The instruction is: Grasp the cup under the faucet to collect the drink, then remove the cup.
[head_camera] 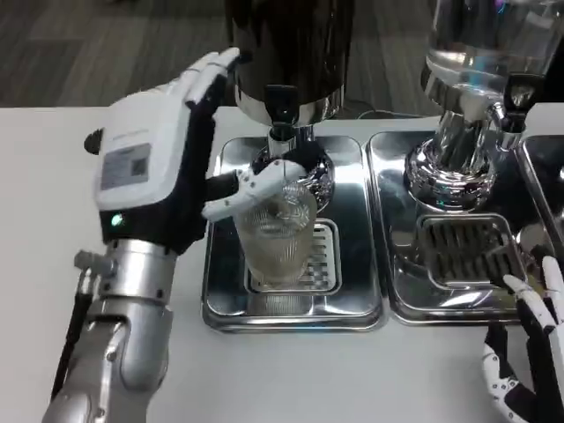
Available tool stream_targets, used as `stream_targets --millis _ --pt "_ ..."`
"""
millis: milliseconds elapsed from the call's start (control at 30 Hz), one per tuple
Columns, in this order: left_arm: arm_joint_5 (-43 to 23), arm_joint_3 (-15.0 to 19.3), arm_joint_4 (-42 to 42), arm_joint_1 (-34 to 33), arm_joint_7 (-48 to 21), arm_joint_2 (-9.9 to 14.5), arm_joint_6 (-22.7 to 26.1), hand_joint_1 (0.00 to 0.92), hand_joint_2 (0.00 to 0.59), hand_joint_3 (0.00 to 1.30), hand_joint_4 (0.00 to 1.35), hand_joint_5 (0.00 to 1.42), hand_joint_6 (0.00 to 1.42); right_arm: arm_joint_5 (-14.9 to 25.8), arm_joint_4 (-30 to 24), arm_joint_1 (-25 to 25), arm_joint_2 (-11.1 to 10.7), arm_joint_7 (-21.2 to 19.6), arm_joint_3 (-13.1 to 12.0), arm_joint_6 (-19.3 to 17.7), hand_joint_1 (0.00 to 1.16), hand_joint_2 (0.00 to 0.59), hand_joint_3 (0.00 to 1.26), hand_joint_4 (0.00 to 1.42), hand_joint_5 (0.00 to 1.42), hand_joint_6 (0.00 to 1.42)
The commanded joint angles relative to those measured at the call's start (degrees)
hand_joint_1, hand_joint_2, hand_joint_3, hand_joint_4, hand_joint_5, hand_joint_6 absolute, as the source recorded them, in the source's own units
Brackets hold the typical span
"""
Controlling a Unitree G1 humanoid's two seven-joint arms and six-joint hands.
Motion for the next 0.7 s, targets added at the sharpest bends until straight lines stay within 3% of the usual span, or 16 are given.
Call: stream_targets --millis 33,300,700 --pt "0.84 -1.57 1.06 -0.53 -1.03 -0.74 -0.76 0.000 0.059 0.30 0.23 0.36 0.36 0.67 -0.88 1.42 0.02 -1.13 -0.99 -0.90 0.43 0.544 0.26 0.01 0.00 0.08" --pt "1.20 -3.65 2.56 -0.19 0.00 -1.50 -2.73 0.000 0.077 0.43 0.36 0.46 0.41 1.13 -0.94 2.26 0.15 -1.41 -1.74 -1.52 0.43 0.544 0.26 0.01 0.00 0.11" --pt "1.09 -1.40 2.40 1.93 2.65 0.08 -6.82 0.012 0.104 0.58 0.51 0.57 0.51 0.49 -0.18 1.15 0.62 -1.00 -0.84 -1.46 0.43 0.544 0.26 0.01 0.00 0.11"
